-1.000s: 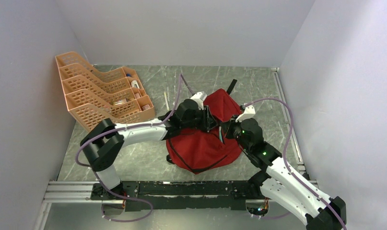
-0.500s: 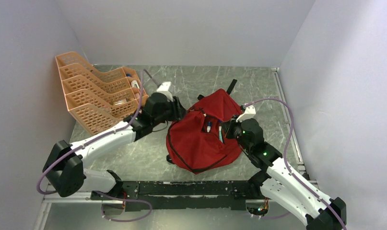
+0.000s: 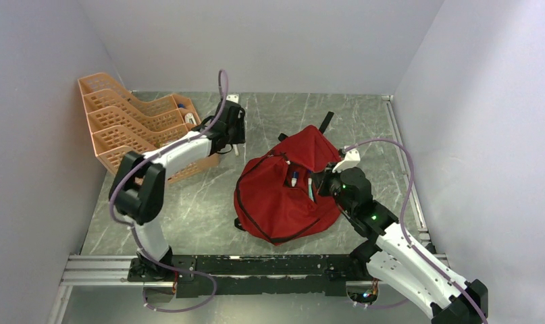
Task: Pack the student bag
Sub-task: Pick up the stationery from the center of the board.
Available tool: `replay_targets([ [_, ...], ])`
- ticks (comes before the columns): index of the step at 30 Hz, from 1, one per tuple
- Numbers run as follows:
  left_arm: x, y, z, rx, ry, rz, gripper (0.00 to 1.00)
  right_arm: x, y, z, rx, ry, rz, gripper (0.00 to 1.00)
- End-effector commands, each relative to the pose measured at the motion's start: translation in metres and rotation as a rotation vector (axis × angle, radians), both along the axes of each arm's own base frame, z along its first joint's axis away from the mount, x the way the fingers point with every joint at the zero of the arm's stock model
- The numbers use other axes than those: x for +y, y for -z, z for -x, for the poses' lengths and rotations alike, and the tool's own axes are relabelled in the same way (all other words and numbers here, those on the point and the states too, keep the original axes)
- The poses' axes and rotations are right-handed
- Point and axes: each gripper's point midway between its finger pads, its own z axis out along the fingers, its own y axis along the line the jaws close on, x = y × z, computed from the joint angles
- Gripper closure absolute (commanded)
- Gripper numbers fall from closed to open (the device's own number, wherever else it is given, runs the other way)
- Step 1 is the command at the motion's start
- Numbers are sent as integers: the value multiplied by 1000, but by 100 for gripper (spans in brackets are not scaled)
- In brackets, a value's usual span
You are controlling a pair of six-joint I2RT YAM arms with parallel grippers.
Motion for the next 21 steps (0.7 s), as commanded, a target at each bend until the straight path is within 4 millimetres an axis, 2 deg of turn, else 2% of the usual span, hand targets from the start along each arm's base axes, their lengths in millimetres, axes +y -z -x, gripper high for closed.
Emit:
replay_targets([
  [1, 13, 31, -18, 57, -12, -131, 54, 7, -15, 4, -16, -43, -29, 100],
  [4, 17, 49, -30, 83, -30, -171, 54, 8, -13, 7, -9, -52, -36, 100],
  [9, 22, 64, -45, 109, -60, -147, 54, 6, -10, 10, 1, -59, -19, 100],
  [21, 14, 101, -59, 180, -67, -122, 57, 6, -4, 13, 12, -62, -16, 100],
])
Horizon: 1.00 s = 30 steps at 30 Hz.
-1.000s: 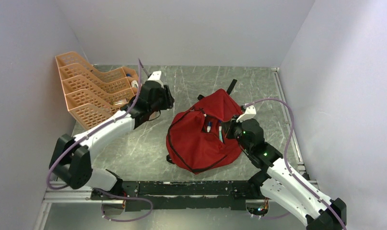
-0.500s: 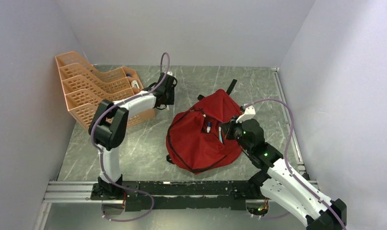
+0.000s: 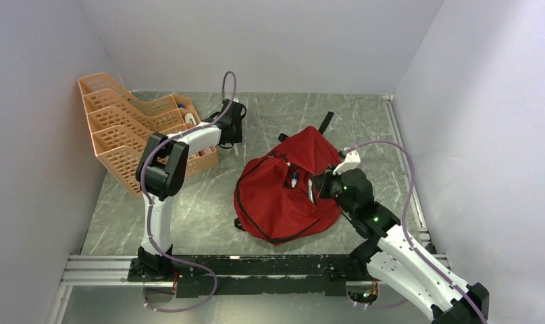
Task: Pack the student bag
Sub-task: Pick up the stationery from the center of the board.
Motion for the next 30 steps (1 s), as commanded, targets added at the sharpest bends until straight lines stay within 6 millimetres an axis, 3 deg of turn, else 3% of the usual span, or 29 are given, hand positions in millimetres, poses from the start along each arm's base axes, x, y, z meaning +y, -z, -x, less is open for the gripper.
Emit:
replay_targets([
  [1, -6, 9, -3, 26, 7, 18, 57, 5, -7, 4, -8, -35, -17, 100],
  [10, -5, 33, 1, 75, 14, -5, 63, 8, -4, 3, 0, -42, -15, 100],
  [19, -6, 35, 8, 86, 22, 14, 91, 10, -1, 1, 7, -47, -5, 100],
  [24, -12, 0, 17, 30, 35, 98, 95, 9, 0, -1, 9, -40, -1, 100],
  [30, -27, -78, 43, -119, 105, 296, 95, 10, -1, -3, 4, -30, -12, 100],
])
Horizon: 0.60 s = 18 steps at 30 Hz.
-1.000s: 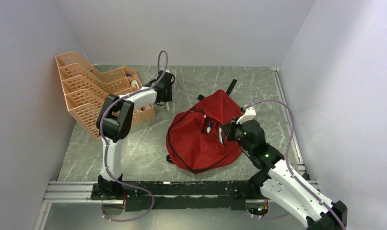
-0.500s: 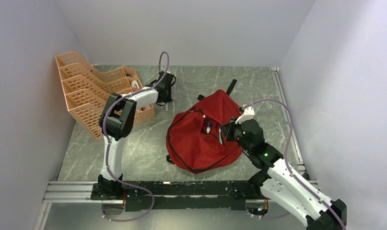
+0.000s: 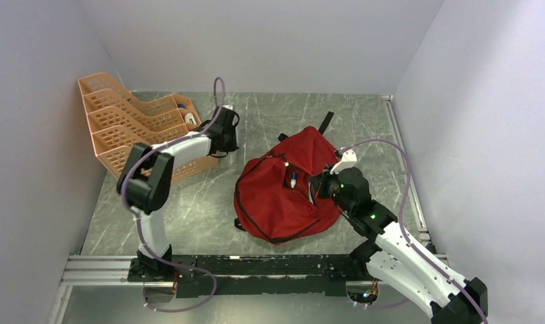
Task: Pack the student bag
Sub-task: Pick up the stationery from the center of the board.
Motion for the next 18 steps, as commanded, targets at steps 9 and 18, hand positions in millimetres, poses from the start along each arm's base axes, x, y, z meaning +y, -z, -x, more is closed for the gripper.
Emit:
replay_targets([
  [9, -52, -147, 73, -256, 203, 383, 95, 7, -12, -3, -33, -14, -46, 100],
  [18, -91, -174, 171, -243, 406, 589, 95, 0, -26, -17, -88, 10, 44, 100],
])
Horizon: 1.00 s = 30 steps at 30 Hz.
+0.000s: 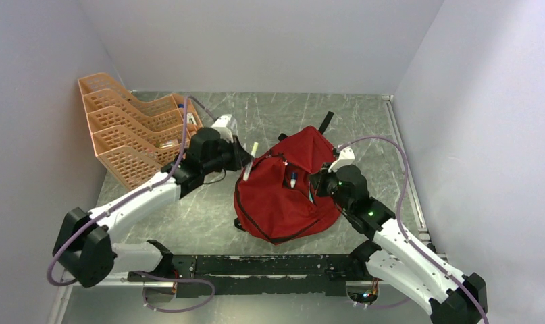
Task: Pack the student bag
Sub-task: Pick up the stationery from the center of the board, then place the stationery in the student bag.
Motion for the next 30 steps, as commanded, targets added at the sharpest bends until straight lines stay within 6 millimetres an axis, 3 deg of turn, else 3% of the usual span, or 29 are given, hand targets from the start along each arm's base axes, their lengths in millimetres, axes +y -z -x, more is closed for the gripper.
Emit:
replay_targets([
  [1, -34, -21, 51, -4, 153, 156, 95, -2, -29, -14, -89, 27, 14, 100],
  [8, -65, -8, 99, 72, 257, 239, 95, -5, -44, -25, -124, 86, -15, 100],
  [14, -97, 4, 118, 106, 310, 245, 95, -7, -45, -25, -131, 87, 5, 100],
  [22, -132, 21, 110, 155, 316, 261, 95, -4, -41, -23, -131, 65, -4, 100],
  [30, -159, 23, 90, 127, 299, 243, 95, 2, -35, -14, -110, 23, -33, 100],
])
